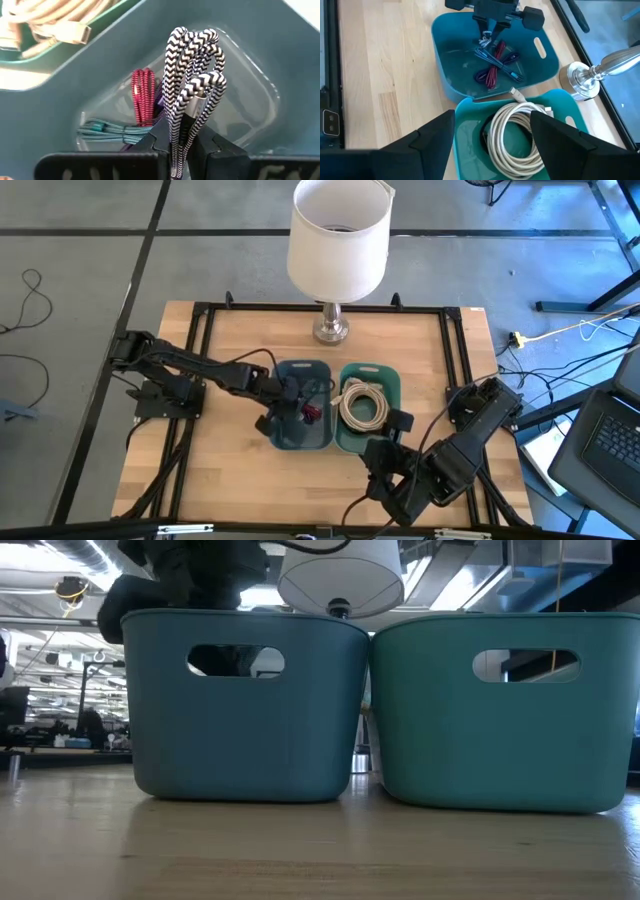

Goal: Pick and place items into bin
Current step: Put the white patterned USB cable into the blue bin

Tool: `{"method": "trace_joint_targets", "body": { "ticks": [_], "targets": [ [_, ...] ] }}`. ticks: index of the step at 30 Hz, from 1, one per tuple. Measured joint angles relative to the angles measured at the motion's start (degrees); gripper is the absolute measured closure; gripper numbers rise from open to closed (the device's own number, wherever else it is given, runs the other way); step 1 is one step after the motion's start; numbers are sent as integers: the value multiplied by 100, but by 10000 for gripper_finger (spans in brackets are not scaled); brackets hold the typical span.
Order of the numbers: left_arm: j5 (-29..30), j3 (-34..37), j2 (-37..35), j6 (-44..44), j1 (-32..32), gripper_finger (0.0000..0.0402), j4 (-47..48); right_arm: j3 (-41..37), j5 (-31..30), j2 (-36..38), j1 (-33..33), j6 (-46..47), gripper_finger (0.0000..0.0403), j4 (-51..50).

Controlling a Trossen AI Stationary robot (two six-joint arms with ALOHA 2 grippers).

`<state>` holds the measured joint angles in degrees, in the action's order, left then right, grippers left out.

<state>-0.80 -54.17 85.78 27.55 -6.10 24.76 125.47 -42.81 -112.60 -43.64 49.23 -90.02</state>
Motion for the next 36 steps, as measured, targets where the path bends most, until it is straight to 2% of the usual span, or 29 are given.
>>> {"method": "trace_joint_targets", "body": {
  "ticks": [11,20,30,36],
  "targets": [
    [20,0,8,328,219,379,-101,0,-174,-4,12,-44,142,0],
    [-166,-25,569,368,262,379,-130,0,-219,-7,12,-103,142,0],
    [201,-22,873,497,266,379,-66,0,-219,-9,12,-168,142,0],
    [321,-481,879,164,243,372,362,0,-219,-9,12,-168,142,0]
  ]
}}
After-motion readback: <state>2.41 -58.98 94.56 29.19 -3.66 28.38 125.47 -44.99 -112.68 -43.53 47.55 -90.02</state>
